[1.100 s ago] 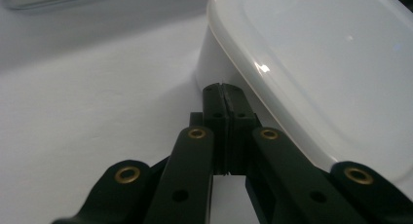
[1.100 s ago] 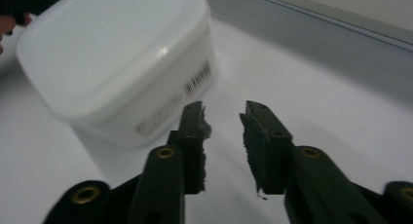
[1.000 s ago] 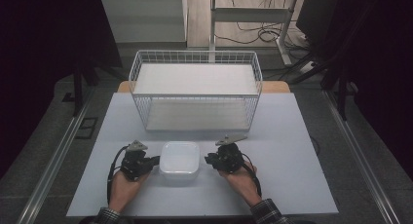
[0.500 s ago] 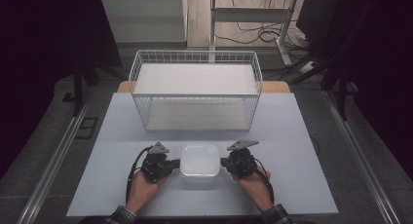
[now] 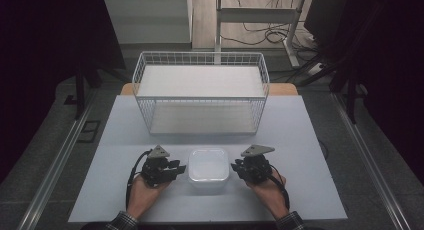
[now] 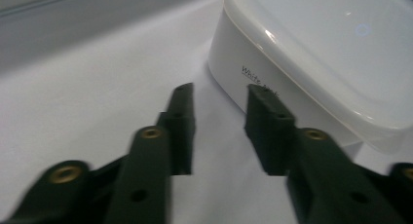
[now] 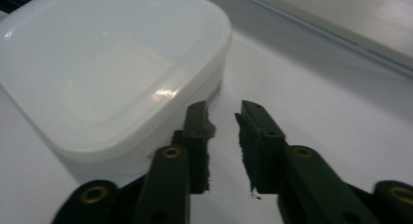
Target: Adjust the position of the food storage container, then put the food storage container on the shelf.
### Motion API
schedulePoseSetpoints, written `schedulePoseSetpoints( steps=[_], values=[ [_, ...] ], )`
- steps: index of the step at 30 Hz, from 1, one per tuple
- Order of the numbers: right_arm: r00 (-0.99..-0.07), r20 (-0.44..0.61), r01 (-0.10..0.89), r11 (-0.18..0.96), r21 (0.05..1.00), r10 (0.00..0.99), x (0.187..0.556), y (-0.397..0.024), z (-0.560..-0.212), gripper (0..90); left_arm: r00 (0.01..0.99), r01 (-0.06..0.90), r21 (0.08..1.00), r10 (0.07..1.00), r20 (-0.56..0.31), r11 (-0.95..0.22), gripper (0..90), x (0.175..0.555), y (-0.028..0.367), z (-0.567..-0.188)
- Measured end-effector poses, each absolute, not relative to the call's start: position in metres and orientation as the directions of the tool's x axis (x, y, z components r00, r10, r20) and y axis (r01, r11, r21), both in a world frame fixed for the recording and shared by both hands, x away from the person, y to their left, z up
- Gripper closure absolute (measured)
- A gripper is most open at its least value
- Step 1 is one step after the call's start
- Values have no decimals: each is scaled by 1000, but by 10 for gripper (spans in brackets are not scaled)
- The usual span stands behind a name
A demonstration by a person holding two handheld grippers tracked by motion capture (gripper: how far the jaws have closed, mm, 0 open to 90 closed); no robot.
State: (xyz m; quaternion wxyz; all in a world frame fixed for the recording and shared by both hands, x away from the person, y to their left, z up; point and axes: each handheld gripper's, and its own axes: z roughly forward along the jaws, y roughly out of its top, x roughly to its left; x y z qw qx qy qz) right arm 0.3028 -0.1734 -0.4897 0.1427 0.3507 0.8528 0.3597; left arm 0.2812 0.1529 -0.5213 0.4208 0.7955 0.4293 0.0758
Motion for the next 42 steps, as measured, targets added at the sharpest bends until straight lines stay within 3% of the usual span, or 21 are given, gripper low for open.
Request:
schedulePoseSetpoints(
  steps=[3, 8, 12, 16, 22, 30, 38, 42],
  values=[
    [-708, -6, 483, 490, 726, 707, 299, -181, -487, 603, 645, 592, 748, 733, -218, -298, 411, 276, 155, -521],
    [-715, 22, 481, 469, 741, 699, 295, -189, -487, 418, 661, 595, 734, 718, -218, -326, 235, 271, 158, -525],
    [-733, 46, 474, 460, 751, 679, 293, -194, -490, 221, 670, 606, 724, 702, -242, -329, 154, 270, 164, -530],
    [-729, 18, 467, 479, 743, 684, 292, -195, -496, 84, 652, 623, 723, 709, -269, -299, 120, 273, 169, -534],
    [-732, 27, 463, 468, 753, 681, 294, -195, -496, 24, 664, 588, 748, 712, -229, -308, 46, 275, 173, -536],
    [-749, 42, 458, 470, 755, 661, 296, -196, -494, 23, 689, 580, 744, 687, -231, -331, 53, 276, 171, -530],
    [-769, 81, 452, 450, 770, 634, 297, -193, -482, 27, 699, 581, 750, 665, -262, -315, 58, 278, 169, -514],
    [-737, 85, 481, 433, 762, 671, 300, -187, -476, 0, 714, 583, 760, 628, -311, -286, 54, 281, 164, -507]
  ],
)
